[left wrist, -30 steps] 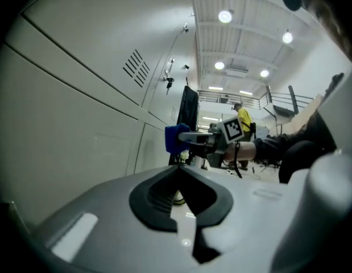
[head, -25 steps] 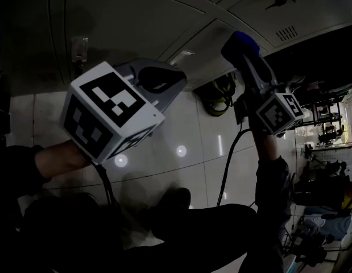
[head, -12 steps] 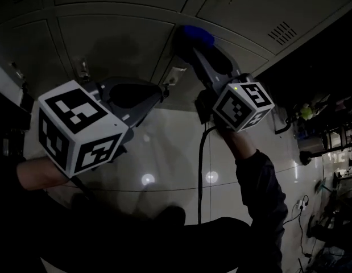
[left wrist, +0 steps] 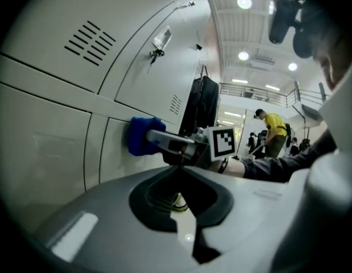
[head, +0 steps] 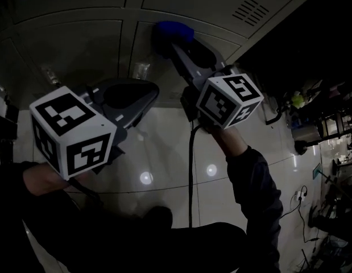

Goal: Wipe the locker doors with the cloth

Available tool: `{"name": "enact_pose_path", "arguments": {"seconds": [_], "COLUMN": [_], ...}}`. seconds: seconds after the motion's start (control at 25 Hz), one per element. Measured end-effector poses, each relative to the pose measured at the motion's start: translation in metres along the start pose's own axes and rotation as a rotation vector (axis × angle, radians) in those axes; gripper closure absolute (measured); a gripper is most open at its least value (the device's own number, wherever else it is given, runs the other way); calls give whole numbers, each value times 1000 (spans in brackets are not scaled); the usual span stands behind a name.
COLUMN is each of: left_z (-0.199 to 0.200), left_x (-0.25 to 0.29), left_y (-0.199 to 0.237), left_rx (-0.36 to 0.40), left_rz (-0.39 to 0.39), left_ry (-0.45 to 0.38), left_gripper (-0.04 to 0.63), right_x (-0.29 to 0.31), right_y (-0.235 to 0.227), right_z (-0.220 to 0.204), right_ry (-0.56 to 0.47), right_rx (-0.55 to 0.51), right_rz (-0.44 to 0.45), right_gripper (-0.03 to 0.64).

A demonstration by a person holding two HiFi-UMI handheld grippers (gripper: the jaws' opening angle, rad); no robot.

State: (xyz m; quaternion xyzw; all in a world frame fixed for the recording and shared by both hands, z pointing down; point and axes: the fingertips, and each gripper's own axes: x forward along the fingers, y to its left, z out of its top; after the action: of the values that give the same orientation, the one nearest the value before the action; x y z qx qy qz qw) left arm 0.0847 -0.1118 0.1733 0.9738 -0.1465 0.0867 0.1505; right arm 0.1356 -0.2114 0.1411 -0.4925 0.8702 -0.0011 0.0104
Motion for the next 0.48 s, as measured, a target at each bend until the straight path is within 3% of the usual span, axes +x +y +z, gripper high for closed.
{"name": "enact_pose_path", "arguments": {"seconds": [0.48], "left_z": [-18], "left_x": [20], "left_y": [10], "left_rx": [77], "left_rz": [11], "left_ry": [46], "left_gripper": [595], "right_x": [-69], "right_y": [-84], "right_z": [-6], "right_ry": [-25], "right_rx": [25], "right_rz": [-171], "right_gripper": [474]}}
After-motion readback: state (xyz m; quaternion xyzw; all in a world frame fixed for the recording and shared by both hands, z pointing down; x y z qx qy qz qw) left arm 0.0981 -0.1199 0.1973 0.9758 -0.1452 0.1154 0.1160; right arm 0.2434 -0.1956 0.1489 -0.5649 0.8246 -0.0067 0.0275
